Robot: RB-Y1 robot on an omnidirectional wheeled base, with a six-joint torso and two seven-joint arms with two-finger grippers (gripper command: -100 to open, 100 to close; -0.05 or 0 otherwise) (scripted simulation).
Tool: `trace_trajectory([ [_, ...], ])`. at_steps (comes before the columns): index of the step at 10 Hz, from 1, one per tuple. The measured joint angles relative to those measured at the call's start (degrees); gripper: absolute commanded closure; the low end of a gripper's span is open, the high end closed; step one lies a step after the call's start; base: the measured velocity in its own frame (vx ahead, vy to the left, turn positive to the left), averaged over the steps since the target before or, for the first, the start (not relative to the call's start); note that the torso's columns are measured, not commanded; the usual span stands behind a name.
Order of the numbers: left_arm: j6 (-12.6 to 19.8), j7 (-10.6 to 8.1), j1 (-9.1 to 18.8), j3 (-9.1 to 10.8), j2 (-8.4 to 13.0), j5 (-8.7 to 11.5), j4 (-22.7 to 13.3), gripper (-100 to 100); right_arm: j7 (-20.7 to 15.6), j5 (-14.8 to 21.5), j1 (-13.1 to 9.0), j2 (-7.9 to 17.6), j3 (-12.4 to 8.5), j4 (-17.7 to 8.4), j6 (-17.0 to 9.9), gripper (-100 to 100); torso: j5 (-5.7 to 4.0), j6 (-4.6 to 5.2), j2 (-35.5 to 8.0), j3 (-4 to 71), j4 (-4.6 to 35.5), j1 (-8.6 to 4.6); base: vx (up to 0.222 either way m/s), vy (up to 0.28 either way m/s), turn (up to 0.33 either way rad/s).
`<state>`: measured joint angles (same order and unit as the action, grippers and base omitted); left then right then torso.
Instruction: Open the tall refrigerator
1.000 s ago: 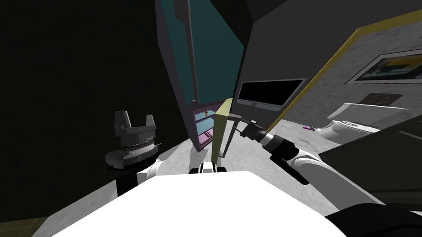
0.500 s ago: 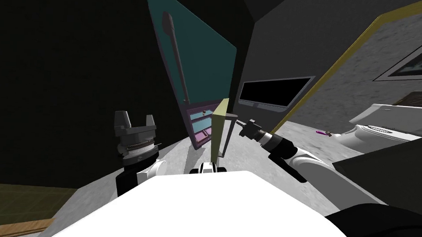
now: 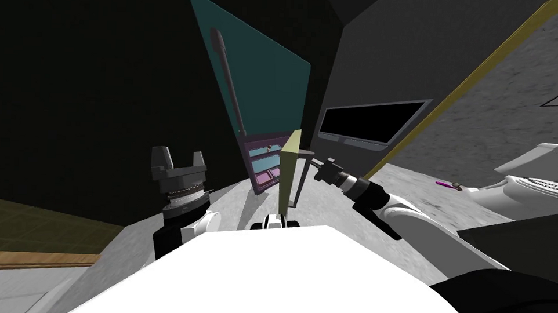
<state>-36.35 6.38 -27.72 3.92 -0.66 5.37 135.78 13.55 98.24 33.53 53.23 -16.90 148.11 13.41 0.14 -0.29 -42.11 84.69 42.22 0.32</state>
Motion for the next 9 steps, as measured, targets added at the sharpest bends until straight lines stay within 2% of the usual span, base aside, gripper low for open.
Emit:
trace_trajectory([
  [2, 0.0, 0.0, 0.0, 0.0, 0.0, 0.0, 0.0, 0, -0.1, -0.6, -0.2, 1.1, 0.4, 0.2, -0.4, 100, -0.05, 0.1, 0.0, 0.0, 0.0, -0.17, -0.059, -0.236, 0.129],
  [4, 0.0, 0.0, 0.0, 0.0, 0.0, 0.0, 0.0, 0, 0.4, 0.4, -0.6, 1.4, 1.4, 0.7, -0.6, 100, -0.1, 0.25, -0.1, -0.1, 0.0, -0.25, -0.052, -0.216, 0.147],
  [5, 0.0, 0.0, 0.0, 0.0, 0.0, 0.0, 0.0, 0, 0.4, 0.3, -0.7, 1.7, 1.7, 0.7, -0.7, 100, -0.13, 0.31, -0.1, -0.1, 0.1, -0.27, -0.02, -0.086, 0.003],
  [6, 0.0, 0.0, 0.0, -0.01, 0.0, 0.0, 0.0, 0, 0.4, 0.2, -0.7, 1.8, 1.7, 0.7, -0.8, -100, -0.05, 0.31, -0.1, -0.1, 0.0, 0.04, -0.002, -0.006, -0.043],
  [7, 0.0, 0.0, 0.0, -0.01, 0.0, 0.0, 0.0, 0, -0.7, -0.6, -0.6, 2.1, 2.2, -0.7, -1.4, -100, 0.01, 0.3, -0.1, 0.0, 0.0, 0.13, -0.005, 0.044, -0.058],
  [8, 0.0, 0.0, 0.0, -0.02, 0.0, 0.0, 0.0, 0, 0.2, 0.9, -0.2, 1.3, 1.8, -1.3, -0.4, -100, 0.06, 0.22, 0.1, 0.2, 0.1, 0.02, -0.001, 0.066, -0.066],
  [9, 0.0, 0.0, 0.0, -0.02, 0.0, 0.0, 0.0, 0, 0.1, 0.3, -0.3, 1.6, 1.7, -2.8, -0.3, -100, 0.05, 0.12, 0.4, 0.4, 0.0, -0.12, 0.01, 0.073, -0.055],
])
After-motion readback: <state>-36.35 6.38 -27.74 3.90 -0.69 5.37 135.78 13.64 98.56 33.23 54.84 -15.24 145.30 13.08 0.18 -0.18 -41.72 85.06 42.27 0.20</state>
